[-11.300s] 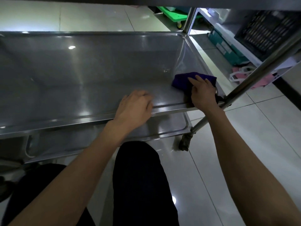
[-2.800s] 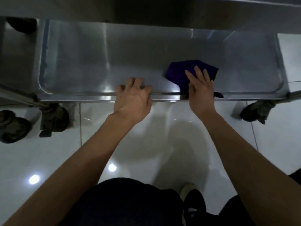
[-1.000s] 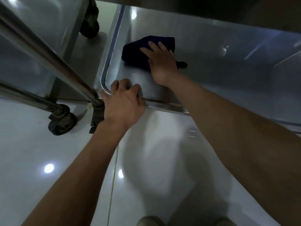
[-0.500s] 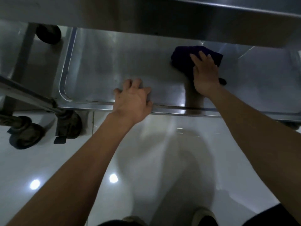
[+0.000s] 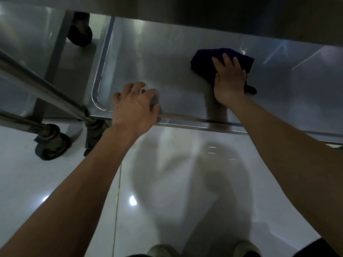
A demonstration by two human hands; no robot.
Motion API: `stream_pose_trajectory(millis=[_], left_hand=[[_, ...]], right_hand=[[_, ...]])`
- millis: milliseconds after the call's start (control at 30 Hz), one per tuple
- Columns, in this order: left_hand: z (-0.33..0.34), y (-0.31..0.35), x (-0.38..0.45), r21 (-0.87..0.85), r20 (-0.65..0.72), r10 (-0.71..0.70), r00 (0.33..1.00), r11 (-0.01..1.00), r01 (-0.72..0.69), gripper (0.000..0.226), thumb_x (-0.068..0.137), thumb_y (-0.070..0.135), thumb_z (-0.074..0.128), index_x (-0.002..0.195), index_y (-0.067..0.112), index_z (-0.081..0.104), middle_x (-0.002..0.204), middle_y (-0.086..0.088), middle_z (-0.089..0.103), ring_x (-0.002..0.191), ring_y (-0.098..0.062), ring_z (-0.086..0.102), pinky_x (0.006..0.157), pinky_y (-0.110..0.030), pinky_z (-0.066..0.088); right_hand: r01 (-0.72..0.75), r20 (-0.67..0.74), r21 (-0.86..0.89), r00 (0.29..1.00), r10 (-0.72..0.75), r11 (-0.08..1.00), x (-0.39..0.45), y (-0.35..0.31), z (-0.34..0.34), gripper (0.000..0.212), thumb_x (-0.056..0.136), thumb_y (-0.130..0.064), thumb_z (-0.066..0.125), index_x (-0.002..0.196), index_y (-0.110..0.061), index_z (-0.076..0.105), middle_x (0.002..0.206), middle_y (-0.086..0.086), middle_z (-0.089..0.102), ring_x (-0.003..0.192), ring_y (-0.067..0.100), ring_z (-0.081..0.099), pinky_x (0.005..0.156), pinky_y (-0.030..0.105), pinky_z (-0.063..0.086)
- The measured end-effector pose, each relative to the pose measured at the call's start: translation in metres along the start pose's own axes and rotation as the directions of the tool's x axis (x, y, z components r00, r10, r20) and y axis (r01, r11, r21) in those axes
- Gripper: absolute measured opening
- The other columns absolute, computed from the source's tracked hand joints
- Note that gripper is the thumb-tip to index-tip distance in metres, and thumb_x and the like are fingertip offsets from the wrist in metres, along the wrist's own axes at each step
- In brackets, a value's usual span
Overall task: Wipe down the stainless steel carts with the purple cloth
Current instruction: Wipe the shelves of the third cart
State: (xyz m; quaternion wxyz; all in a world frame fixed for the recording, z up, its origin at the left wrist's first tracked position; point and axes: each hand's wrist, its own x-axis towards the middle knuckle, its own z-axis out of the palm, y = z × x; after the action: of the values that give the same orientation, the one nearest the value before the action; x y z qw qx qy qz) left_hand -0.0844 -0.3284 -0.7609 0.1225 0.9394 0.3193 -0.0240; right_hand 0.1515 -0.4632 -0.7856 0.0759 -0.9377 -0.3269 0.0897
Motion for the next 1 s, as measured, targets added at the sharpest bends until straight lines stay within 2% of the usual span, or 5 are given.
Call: stream_pose_trajectory(millis=[200, 367, 533, 800, 1000], left_hand=[[-0.003, -0.03, -0.008, 0.008, 0.063, -0.062, 0.996, 0.998, 0.062, 0.044, 0.093, 0.05, 0.056, 0.134, 0.034, 0.052, 0.147, -0.001, 0.039, 0.138, -0.032, 0.029, 0.107, -0.066, 0.031], [0.0, -0.032, -0.006, 0.03, 0.034, -0.036, 0.999, 0.999, 0.035, 0.033, 0.092, 0.05, 0.054, 0.122, 0.036, 0.056, 0.139, 0.003, 0.041, 0.136, -0.027, 0.031, 0.103, -0.073, 0.028], [0.006, -0.037, -0.007, 0.013, 0.04, -0.041, 0.998, 0.999, 0.041, 0.047, 0.094, 0.051, 0.053, 0.14, 0.038, 0.048, 0.147, 0.002, 0.035, 0.143, -0.027, 0.024, 0.107, -0.077, 0.021], [0.0, -0.029, -0.005, 0.034, 0.102, -0.054, 0.993, 0.998, 0.051, 0.046, 0.094, 0.047, 0.055, 0.138, 0.035, 0.047, 0.149, -0.002, 0.033, 0.142, -0.031, 0.024, 0.106, -0.076, 0.025], [-0.004, 0.008, -0.002, -0.014, 0.12, -0.007, 0.993, 1.0, 0.008, 0.039, 0.092, 0.034, 0.057, 0.129, 0.026, 0.057, 0.143, -0.007, 0.039, 0.136, -0.032, 0.031, 0.101, -0.057, 0.041]], right_hand=[[0.097, -0.006, 0.014, 0.995, -0.097, 0.995, 0.018, -0.079, 0.023, 0.058, 0.104, -0.013, 0.034, 0.156, -0.037, 0.022, 0.168, -0.001, 0.007, 0.154, 0.028, -0.001, 0.123, 0.055, 0.002], [0.202, 0.01, 0.013, 0.979, -0.202, 0.979, 0.031, -0.144, 0.039, 0.066, 0.101, -0.01, 0.042, 0.156, -0.039, 0.021, 0.168, 0.001, 0.007, 0.154, 0.031, -0.001, 0.121, 0.058, 0.002], [0.316, 0.069, 0.047, 0.945, -0.318, 0.948, 0.038, -0.185, 0.046, 0.062, 0.102, -0.012, 0.038, 0.156, -0.039, 0.021, 0.168, 0.0, 0.008, 0.154, 0.03, 0.0, 0.12, 0.057, 0.002], [0.42, 0.143, 0.017, 0.897, -0.418, 0.907, 0.037, -0.14, 0.024, 0.053, 0.108, -0.019, 0.029, 0.158, -0.035, 0.017, 0.168, 0.0, 0.006, 0.154, 0.027, 0.001, 0.122, 0.053, 0.007], [0.458, 0.201, -0.039, 0.874, -0.442, 0.888, 0.023, -0.056, -0.004, 0.052, 0.109, -0.023, 0.027, 0.159, -0.032, 0.015, 0.168, 0.001, 0.003, 0.154, 0.027, 0.001, 0.122, 0.054, 0.013]])
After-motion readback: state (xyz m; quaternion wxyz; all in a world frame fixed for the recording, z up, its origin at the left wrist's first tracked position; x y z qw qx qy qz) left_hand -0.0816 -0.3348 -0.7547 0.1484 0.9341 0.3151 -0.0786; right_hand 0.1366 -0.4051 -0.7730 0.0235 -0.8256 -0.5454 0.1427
